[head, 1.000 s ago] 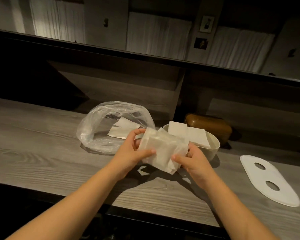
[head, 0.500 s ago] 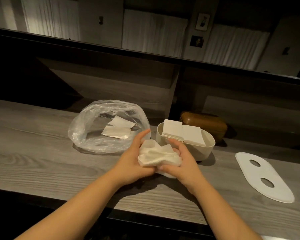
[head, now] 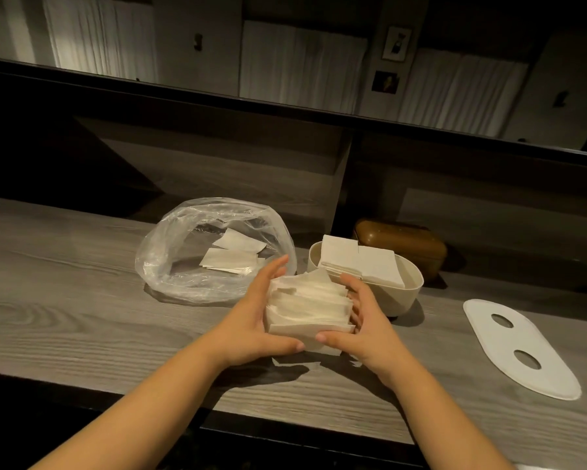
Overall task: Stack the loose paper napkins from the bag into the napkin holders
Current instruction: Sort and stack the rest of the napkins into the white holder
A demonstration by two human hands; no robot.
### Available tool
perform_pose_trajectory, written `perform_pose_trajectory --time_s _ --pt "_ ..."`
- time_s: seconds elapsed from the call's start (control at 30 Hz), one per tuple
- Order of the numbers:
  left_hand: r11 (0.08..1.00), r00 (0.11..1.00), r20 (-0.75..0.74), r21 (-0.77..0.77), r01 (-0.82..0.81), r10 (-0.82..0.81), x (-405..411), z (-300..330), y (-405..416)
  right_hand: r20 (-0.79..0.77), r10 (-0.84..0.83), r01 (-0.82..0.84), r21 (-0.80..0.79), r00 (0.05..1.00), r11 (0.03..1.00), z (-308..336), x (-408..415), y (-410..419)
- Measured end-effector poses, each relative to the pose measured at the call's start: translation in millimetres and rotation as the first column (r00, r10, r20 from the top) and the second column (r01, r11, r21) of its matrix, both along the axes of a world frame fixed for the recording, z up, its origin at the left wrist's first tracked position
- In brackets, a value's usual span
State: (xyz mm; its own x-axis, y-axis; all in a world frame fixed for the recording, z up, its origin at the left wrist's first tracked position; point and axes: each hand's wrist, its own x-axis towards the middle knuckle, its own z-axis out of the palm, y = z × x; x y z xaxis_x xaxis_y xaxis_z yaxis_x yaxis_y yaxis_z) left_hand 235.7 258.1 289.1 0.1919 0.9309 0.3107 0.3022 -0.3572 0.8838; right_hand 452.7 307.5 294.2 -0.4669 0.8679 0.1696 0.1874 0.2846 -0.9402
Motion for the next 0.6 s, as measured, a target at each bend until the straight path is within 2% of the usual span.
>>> perform_pose_trajectory --time_s 0.2,0.43,0.5,0.6 --pt "0.997 0.999 -0.035 0.068 -0.018 0.02 6 0 -2 0.077 0.007 -0.013 0.08 0.997 0.997 0 -9 -4" --pt "0.993 0.988 -0.129 0.093 -0.077 0.089 0 -5 0 0.099 -0.014 0.009 0.05 0.995 0.999 -2 1 -4" --pt "0.986 0.986 -0.112 0.121 -0.114 0.128 1 -6 1 0.118 -0.012 0.003 0.078 0.993 0.997 -2 -1 -4" --pt "0.985 0.987 -0.027 0.082 -0.154 0.156 1 -6 1 0.09 -0.021 0.015 0.073 0.996 0.997 3 -5 -5"
